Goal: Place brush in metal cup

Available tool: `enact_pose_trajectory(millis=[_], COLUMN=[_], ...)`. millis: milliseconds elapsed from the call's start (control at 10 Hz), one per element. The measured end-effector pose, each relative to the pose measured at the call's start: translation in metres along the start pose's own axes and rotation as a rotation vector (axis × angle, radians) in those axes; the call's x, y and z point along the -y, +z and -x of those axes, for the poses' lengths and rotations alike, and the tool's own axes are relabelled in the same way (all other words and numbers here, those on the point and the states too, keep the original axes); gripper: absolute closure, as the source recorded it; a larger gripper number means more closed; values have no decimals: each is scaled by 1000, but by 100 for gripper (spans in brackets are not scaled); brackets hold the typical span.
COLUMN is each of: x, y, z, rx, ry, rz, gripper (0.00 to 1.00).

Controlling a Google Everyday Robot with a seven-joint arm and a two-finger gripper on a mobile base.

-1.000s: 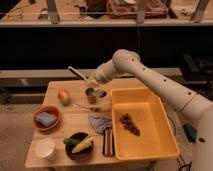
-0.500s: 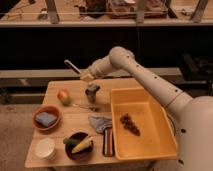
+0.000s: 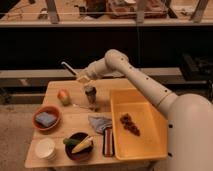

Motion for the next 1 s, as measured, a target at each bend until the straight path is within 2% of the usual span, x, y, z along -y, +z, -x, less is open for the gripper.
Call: enact_pose_trajectory(millis=[400,1000], x=[5,8], y=[7,19], z=[-3,-7], rx=[19,23], ry=[-3,-13], rz=[11,26], gripper=[95,95])
